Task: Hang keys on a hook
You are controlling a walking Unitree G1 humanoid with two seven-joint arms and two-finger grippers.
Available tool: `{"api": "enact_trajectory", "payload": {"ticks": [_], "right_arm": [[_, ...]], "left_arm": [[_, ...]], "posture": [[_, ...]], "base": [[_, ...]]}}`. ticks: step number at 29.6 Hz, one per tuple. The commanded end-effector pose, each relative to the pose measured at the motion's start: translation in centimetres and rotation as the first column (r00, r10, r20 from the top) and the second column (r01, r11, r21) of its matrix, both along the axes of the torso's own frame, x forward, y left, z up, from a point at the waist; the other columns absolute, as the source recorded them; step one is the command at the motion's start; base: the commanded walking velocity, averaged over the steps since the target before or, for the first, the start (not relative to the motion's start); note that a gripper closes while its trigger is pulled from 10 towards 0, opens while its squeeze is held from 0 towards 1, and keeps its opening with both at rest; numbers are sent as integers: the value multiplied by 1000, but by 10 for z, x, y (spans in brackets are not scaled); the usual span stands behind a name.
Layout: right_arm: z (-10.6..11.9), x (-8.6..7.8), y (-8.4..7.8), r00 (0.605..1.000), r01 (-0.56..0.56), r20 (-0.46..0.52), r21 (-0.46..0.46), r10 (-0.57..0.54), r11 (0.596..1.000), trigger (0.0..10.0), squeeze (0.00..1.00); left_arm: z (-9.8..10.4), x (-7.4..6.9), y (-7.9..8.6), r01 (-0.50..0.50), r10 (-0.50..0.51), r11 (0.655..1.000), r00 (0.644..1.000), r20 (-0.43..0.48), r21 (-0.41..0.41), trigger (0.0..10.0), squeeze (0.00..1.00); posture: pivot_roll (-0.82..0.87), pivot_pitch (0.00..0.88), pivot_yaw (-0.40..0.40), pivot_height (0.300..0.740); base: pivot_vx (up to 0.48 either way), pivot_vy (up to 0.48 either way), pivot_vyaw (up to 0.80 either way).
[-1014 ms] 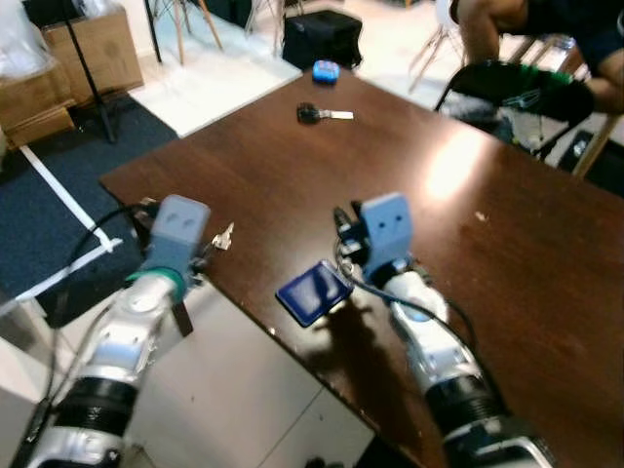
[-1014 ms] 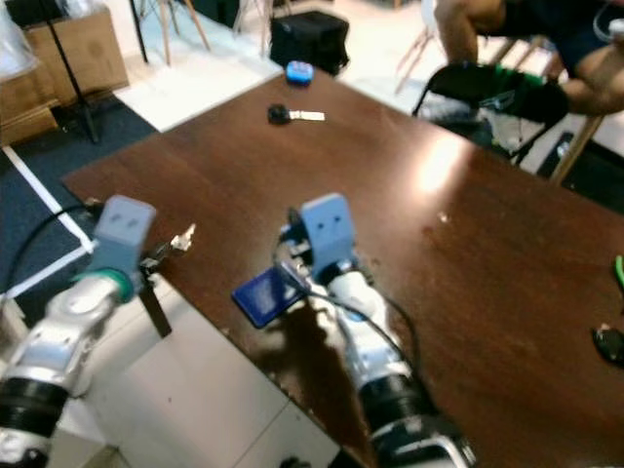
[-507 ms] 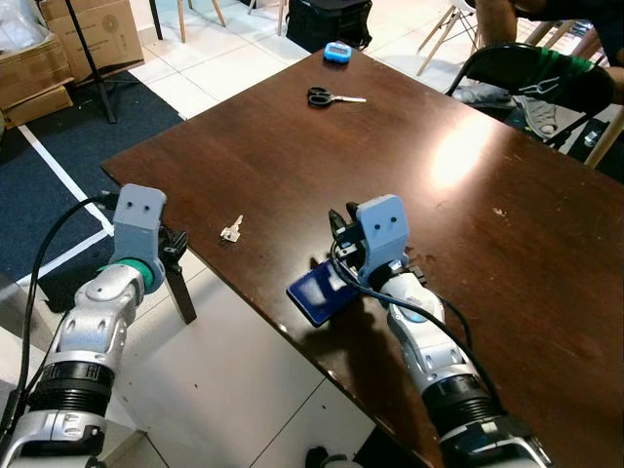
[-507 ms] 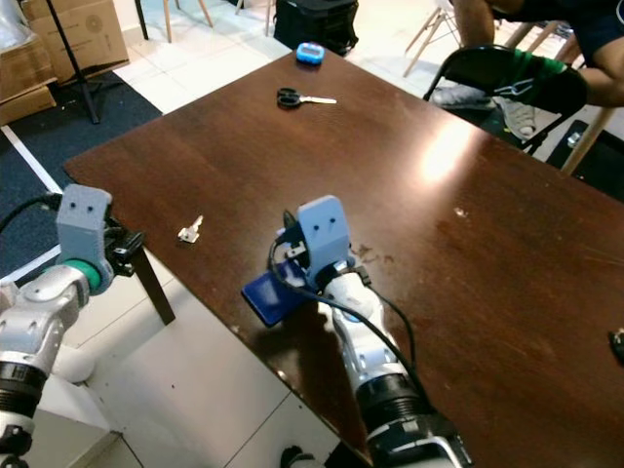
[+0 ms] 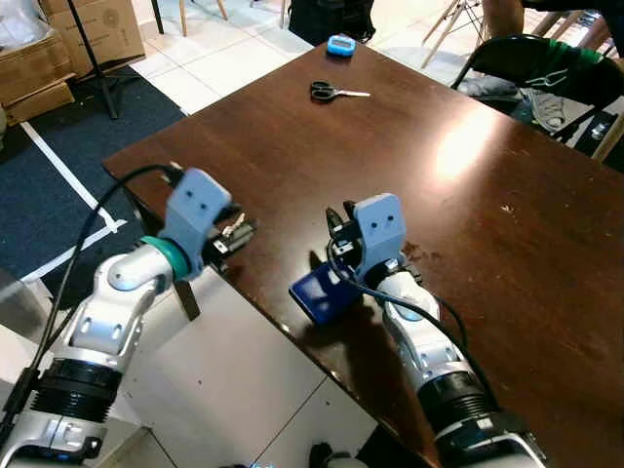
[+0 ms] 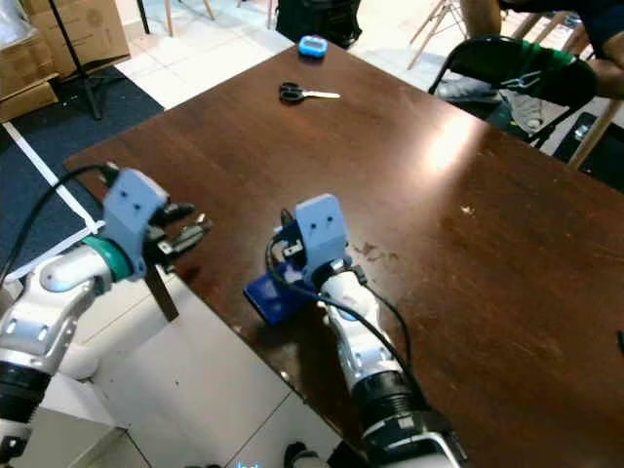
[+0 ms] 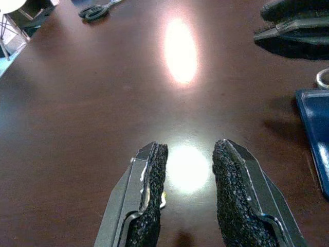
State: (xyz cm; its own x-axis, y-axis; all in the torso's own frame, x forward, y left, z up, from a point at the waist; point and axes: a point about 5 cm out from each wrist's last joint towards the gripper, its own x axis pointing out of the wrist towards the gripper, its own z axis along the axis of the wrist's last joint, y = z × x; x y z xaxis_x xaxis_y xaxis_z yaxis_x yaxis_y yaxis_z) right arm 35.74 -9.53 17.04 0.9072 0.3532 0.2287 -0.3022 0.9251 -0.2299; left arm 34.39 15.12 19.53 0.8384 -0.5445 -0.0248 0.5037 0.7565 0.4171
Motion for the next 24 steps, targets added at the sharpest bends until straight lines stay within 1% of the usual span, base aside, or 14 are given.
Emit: {"api": "enact_trajectory", "payload": {"ticks": [1,2,3,6,7,8,9,13,16,19,24], "right_arm": [[-4,0,-2,1000,13,-13,17,-13,1000,10000,0],[-4,0,-1,1000,13,-11,18,-13,1000,10000,0],[-3,1,-1,1000,13,-10,20,-12,1000,10000,0],[-3,1,-1,1000,12,-9,21,-12,1000,10000,0],[-3,1,-1,1000,12,-8,22,-12,1000,10000,0],[-3,1,-1,1000,12,-8,22,-12,1000,10000,0],[-4,1,0,1000,12,-7,23,-11,1000,10000,0],[-4,1,0,1000,13,-5,27,-13,1000,10000,0],[-4,1,0,1000,13,-4,27,-13,1000,10000,0],[-4,0,0,1000,11,-3,28,-11,1000,10000,0],[-4,1,1,1000,11,-3,30,-11,999,10000,0]], "left_arm": [[-9,-1,0,-6,7,1000,1000,-17,30,10000,0],[-11,1,0,-26,27,999,999,-20,35,10000,0],[-14,6,7,-91,92,994,996,-12,54,10000,0],[-14,8,10,-110,111,992,994,-13,57,10000,0],[-15,8,16,-123,125,990,992,-18,67,10000,0],[-15,8,16,-123,125,990,992,-18,67,10000,0],[-18,6,21,-119,121,990,992,-21,80,10000,0],[-22,4,28,-122,126,987,992,-29,105,10000,0],[-24,3,29,-124,128,986,991,-31,115,10000,0],[-30,3,32,-140,146,982,989,-36,127,10000,0],[-35,3,30,-143,150,981,988,-42,130,10000,0]], "posture": [[-22,172,44,740],[-22,171,44,740],[-22,166,45,740],[-22,166,45,740],[-20,157,48,740],[-20,157,48,740],[-21,155,50,740],[-21,153,52,740],[-21,153,52,740],[-15,148,54,740],[-17,149,54,740]], "base": [[0,0,0],[0,0,0],[0,0,0],[0,0,0],[0,0,0],[0,0,0],[0,0,0],[0,0,0],[0,0,0],[0,0,0],[0,0,0]]}}
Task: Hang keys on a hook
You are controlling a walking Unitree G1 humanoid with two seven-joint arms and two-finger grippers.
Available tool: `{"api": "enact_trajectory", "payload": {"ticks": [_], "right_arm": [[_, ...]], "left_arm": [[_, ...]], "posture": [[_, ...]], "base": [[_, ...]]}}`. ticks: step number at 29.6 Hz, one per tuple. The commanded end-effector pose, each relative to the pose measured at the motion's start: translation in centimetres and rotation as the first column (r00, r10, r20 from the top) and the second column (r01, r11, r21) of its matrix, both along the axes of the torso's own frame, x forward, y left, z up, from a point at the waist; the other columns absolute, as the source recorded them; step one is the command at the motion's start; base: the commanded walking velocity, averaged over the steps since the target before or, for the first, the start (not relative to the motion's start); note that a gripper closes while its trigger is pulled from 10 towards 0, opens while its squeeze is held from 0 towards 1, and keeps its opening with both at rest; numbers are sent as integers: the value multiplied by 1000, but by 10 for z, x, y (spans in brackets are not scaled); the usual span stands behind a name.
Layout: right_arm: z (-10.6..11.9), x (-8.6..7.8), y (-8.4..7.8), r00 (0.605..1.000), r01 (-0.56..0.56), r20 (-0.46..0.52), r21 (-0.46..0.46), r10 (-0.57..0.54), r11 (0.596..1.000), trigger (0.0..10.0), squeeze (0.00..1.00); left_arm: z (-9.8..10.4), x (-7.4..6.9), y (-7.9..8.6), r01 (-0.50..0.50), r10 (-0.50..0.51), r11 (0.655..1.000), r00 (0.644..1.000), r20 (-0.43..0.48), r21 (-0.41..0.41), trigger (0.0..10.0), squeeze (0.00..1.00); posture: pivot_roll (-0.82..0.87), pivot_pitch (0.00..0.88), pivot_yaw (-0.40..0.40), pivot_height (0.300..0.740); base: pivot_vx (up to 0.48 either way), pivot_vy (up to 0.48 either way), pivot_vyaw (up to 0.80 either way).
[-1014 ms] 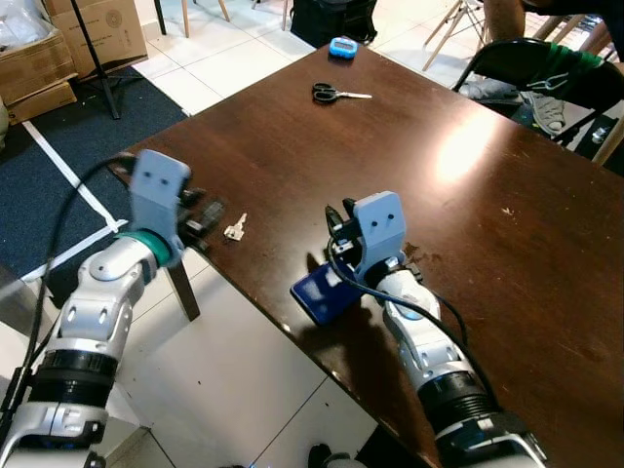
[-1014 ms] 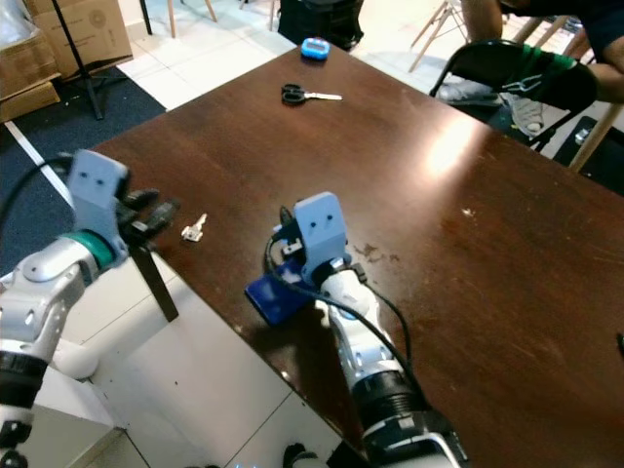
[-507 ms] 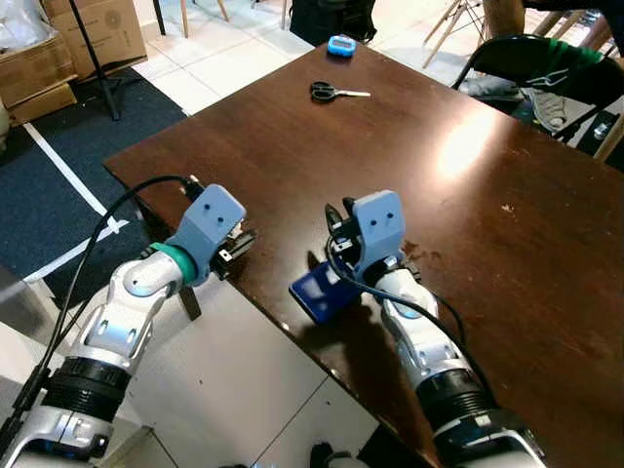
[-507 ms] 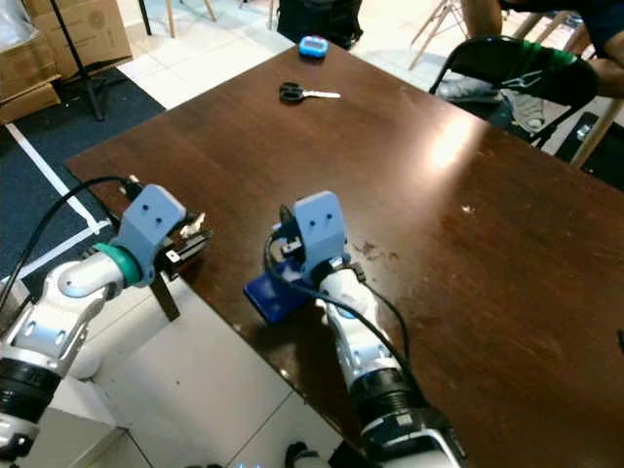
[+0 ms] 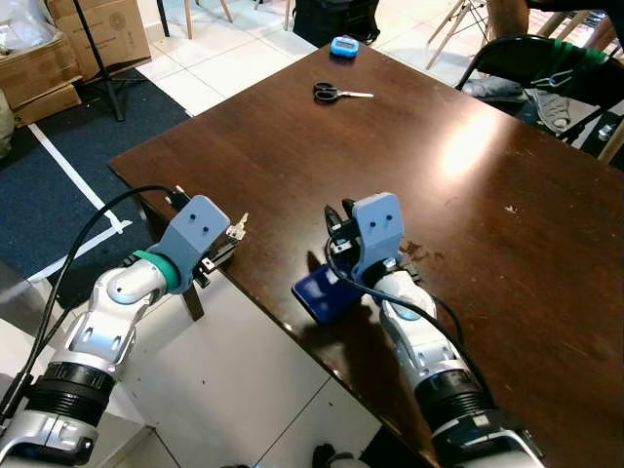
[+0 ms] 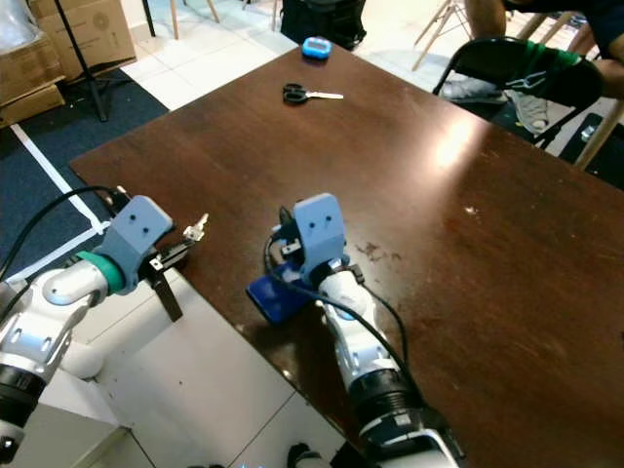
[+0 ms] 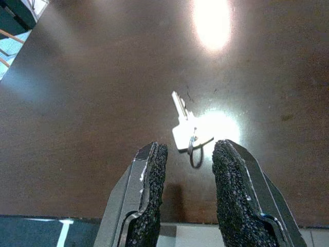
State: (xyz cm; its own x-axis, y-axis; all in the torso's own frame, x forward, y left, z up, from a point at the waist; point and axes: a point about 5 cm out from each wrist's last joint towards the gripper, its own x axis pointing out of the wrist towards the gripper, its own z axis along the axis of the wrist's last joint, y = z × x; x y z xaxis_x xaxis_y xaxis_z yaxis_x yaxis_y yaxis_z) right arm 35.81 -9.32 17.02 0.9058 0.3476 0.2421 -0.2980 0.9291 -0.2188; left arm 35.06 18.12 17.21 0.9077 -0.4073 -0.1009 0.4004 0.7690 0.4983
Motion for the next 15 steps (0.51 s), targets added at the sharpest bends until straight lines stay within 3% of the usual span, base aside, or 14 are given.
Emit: {"api": "enact_trajectory", "payload": {"ticks": [1,15], "right_arm": [[-4,0,-1,1000,8,-12,15,-8,1000,10000,0],[-2,1,-1,1000,11,-10,16,-11,1000,10000,0]], "left_arm": [[-12,-3,0,-2,2,1000,1000,-30,3,10000,0],[-12,4,-5,-31,31,999,999,-22,-17,9647,0]], "posture": [[-17,149,54,740],[-16,168,59,740]], "base": [[0,0,0],[0,0,0]]}}
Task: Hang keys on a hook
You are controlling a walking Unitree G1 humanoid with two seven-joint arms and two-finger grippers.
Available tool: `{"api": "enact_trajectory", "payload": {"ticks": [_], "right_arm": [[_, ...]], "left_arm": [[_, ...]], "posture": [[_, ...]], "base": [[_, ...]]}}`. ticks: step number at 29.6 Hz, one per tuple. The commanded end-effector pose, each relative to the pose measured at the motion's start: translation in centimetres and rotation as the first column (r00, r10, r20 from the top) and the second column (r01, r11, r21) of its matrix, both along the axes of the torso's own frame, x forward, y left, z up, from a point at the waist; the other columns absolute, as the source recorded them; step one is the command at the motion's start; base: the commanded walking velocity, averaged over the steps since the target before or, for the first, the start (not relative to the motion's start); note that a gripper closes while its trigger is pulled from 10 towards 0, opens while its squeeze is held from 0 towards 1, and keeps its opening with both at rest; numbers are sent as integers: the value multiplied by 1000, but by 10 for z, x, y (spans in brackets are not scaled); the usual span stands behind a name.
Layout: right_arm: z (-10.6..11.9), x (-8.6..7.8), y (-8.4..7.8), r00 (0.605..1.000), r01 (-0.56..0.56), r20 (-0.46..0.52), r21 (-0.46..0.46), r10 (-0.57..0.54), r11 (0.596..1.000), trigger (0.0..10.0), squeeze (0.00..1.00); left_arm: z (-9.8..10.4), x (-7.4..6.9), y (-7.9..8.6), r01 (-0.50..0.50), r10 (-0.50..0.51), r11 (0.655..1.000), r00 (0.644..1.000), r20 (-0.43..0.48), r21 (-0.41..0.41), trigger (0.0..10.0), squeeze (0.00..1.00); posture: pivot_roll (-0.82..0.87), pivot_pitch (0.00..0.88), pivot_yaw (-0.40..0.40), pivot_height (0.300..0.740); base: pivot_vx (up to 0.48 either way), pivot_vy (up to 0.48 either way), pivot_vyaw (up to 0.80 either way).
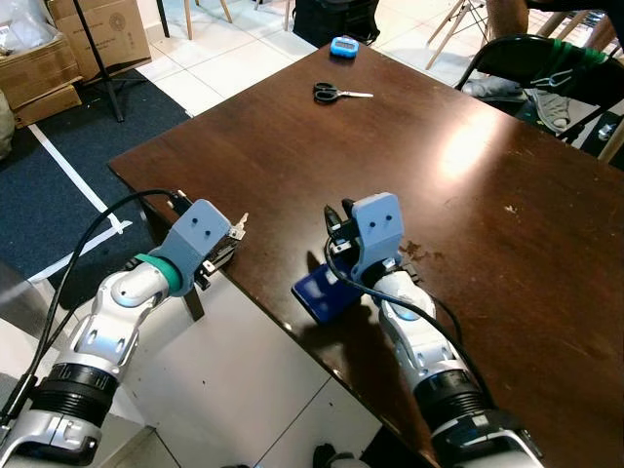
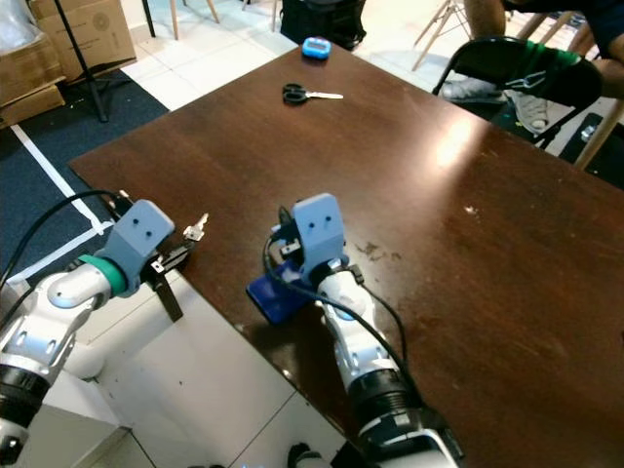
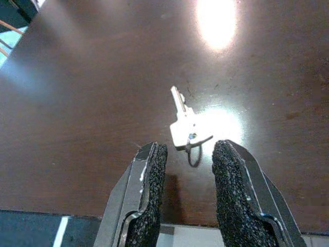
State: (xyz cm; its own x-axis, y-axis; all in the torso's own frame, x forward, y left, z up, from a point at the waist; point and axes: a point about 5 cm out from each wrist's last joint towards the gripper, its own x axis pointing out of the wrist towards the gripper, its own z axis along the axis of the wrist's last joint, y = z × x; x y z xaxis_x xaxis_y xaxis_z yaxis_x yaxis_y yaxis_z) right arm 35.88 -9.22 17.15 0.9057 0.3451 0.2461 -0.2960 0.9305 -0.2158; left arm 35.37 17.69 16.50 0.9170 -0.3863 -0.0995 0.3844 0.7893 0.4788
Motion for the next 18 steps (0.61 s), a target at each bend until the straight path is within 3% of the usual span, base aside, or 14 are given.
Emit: {"api": "enact_trajectory", "payload": {"ticks": [1,12,13,14,15,16,18], "right_arm": [[-4,0,-2,1000,9,-13,12,-9,1000,10000,0],[-3,1,-3,1000,11,-11,12,-11,1000,10000,0],[-3,1,-3,1000,11,-11,12,-11,1000,10000,0],[-3,1,-3,1000,11,-11,12,-11,1000,10000,0],[-3,1,-3,1000,12,-11,12,-12,1000,10000,0],[-3,1,-3,1000,12,-11,13,-12,1000,10000,0],[-2,1,-3,1000,12,-11,14,-12,1000,10000,0]], "left_arm": [[-5,1,-1,-6,6,1000,1000,-14,4,9647,0],[-6,5,-5,-26,26,1000,1000,-6,-9,9059,0],[-5,5,-5,-29,29,1000,1000,-4,-11,8039,0],[-5,5,-5,-29,29,1000,1000,-4,-11,8039,0],[-5,5,-5,-32,32,999,999,-2,-13,6824,0],[-5,6,-5,-33,33,999,999,-2,-14,4667,0],[-6,6,-5,-32,32,999,999,-2,-14,4431,0]], "posture": [[-16,168,59,740],[-18,174,60,740],[-18,176,61,740],[-18,176,61,740],[-18,176,61,740],[-18,176,61,740],[-18,176,61,740]], "base": [[0,0,0],[0,0,0],[0,0,0],[0,0,0],[0,0,0],[0,0,0],[0,0,0]]}}
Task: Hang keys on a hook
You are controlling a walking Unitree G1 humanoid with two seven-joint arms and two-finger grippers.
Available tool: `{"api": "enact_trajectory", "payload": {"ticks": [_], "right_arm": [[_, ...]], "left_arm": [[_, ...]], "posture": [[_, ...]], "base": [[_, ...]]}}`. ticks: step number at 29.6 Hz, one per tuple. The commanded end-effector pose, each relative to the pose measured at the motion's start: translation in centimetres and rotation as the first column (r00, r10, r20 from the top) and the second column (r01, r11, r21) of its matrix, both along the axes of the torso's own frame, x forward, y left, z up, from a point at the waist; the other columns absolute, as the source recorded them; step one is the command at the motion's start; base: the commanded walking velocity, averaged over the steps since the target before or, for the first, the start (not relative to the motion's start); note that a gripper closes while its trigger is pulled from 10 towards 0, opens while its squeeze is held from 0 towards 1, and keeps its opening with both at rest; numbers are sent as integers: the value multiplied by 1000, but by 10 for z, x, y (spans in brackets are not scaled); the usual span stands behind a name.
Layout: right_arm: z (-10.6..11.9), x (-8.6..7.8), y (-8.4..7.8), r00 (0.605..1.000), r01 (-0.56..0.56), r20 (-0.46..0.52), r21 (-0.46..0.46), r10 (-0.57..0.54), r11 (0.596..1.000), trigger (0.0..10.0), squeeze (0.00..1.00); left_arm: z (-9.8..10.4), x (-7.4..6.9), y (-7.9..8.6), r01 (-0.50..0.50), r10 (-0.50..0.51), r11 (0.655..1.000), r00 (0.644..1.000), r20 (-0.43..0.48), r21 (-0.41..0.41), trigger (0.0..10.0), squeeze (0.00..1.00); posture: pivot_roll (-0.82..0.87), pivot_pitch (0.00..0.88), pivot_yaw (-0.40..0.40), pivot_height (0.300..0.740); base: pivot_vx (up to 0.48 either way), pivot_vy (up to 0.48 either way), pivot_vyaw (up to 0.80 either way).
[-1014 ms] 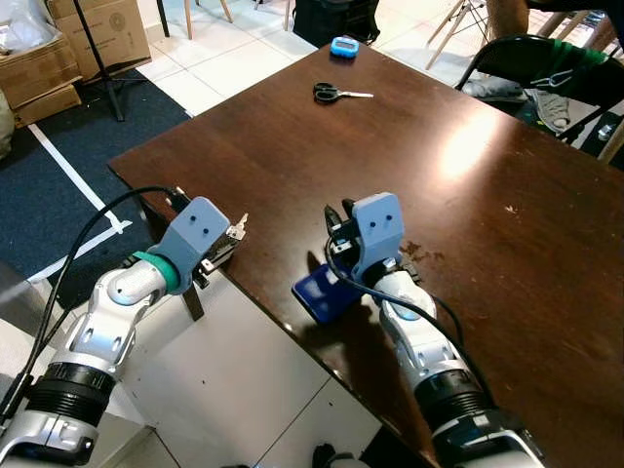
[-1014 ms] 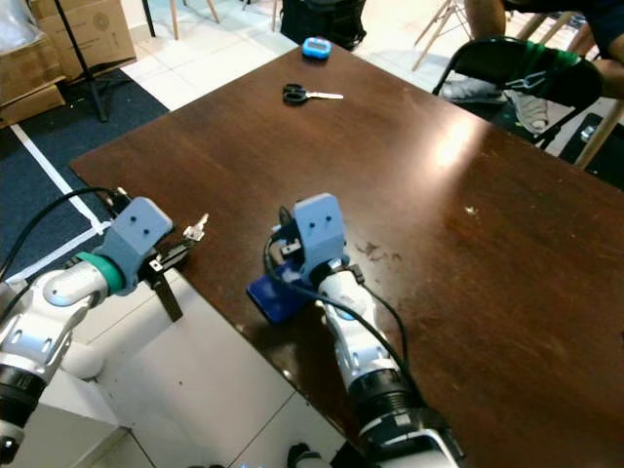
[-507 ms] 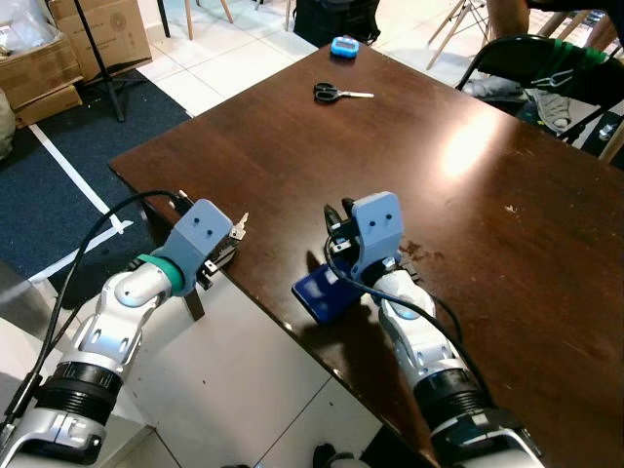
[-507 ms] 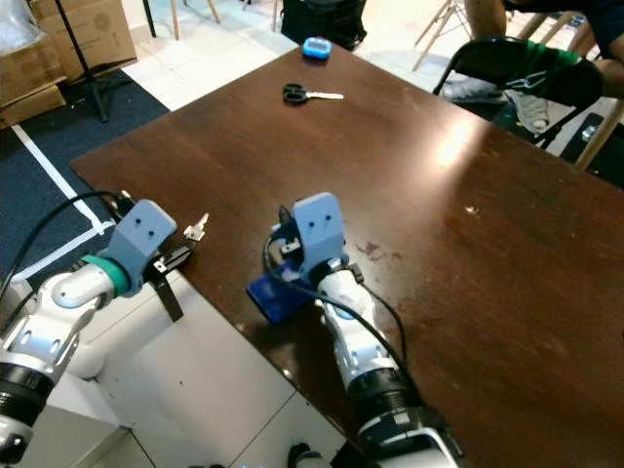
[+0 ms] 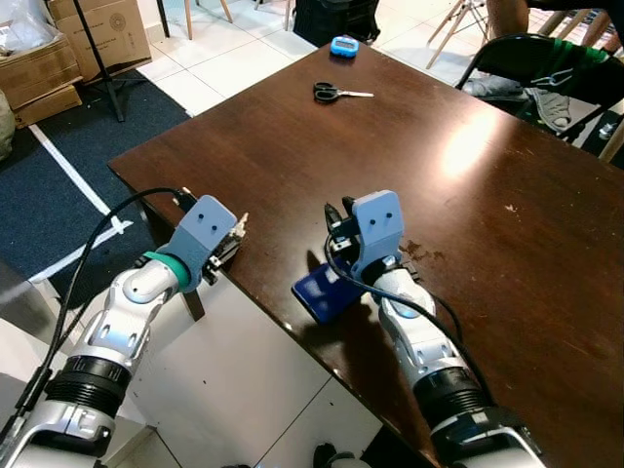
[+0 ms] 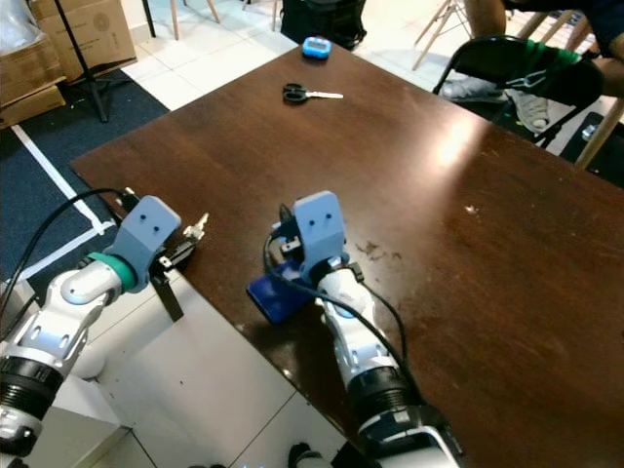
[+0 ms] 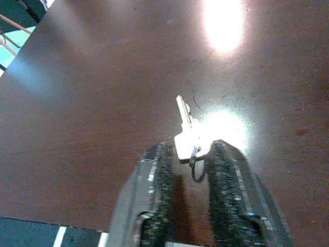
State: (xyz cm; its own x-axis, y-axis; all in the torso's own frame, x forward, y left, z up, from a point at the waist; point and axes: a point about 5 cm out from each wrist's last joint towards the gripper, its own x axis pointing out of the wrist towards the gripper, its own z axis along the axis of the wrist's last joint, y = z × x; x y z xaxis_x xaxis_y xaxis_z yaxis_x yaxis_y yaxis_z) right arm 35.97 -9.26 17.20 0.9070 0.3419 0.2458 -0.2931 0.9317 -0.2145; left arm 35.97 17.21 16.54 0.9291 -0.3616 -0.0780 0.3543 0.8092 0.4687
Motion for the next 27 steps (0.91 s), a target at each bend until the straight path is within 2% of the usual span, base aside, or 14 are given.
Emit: {"api": "enact_trajectory", "payload": {"ticks": [1,3,4,6,8,9,10,15,18,22,23,25,26,27], "right_arm": [[-3,0,-2,1000,9,-10,13,-9,1000,10000,0],[-3,0,-2,1000,9,-10,13,-9,1000,10000,0],[-3,0,-2,1000,9,-9,14,-9,1000,10000,0],[-3,0,-2,1000,9,-9,14,-9,1000,10000,0],[-2,1,-2,1000,10,-9,14,-10,1000,10000,0],[-2,1,-2,1000,10,-9,14,-10,1000,10000,0],[-2,1,-2,1000,10,-9,14,-10,1000,10000,0],[-2,1,-3,1000,11,-10,14,-11,1000,10000,0],[-3,1,-3,1000,13,-10,14,-13,1000,10000,0],[-3,1,-3,1000,13,-10,14,-13,1000,10000,0],[-3,1,-3,1000,14,-11,14,-14,1000,10000,0],[-3,1,-3,1000,14,-11,14,-14,1000,10000,0],[-3,1,-3,1000,15,-11,15,-15,1000,10000,0],[-3,1,-3,1000,15,-11,15,-15,1000,10000,0]], "left_arm": [[-6,0,0,-4,4,1000,1000,-17,5,4431,0],[-6,0,-1,-3,3,1000,1000,-17,4,4078,0],[-6,0,-1,-2,2,1000,1000,-17,3,2745,0],[-6,0,-1,-2,2,1000,1000,-17,3,2745,0],[-7,0,-1,-1,1,1000,1000,-18,1,1569,0],[-7,0,-1,-1,1,1000,1000,-18,1,1569,0],[-7,0,-1,-1,1,1000,1000,-17,1,588,0],[-7,0,-1,-2,2,1000,1000,-14,-3,0,0],[2,-2,-1,-7,7,997,1000,2,-75,0,0],[5,-3,-1,-6,6,995,1000,6,-102,0,0],[11,-6,-1,-6,8,989,1000,9,-145,3882,0],[11,-6,-1,-6,8,989,1000,9,-145,3882,0],[22,-10,-3,-5,11,976,1000,26,-217,10000,0],[22,-10,-3,-5,11,976,1000,26,-217,10000,0]], "posture": [[-18,176,61,740],[-16,179,63,740],[-16,179,63,740],[-16,179,63,740],[-17,180,63,740],[-17,180,63,740],[-17,180,63,740],[-16,180,62,740],[-17,178,64,740],[-17,178,64,740],[-17,178,64,740],[-17,178,64,740],[-15,171,66,740],[-15,171,66,740]], "base": [[0,0,0],[0,0,0],[0,0,0],[0,0,0],[0,0,0],[0,0,0],[0,0,0],[0,0,0],[0,0,0],[0,0,0],[0,0,0],[0,0,0],[0,0,0],[0,0,0]]}}
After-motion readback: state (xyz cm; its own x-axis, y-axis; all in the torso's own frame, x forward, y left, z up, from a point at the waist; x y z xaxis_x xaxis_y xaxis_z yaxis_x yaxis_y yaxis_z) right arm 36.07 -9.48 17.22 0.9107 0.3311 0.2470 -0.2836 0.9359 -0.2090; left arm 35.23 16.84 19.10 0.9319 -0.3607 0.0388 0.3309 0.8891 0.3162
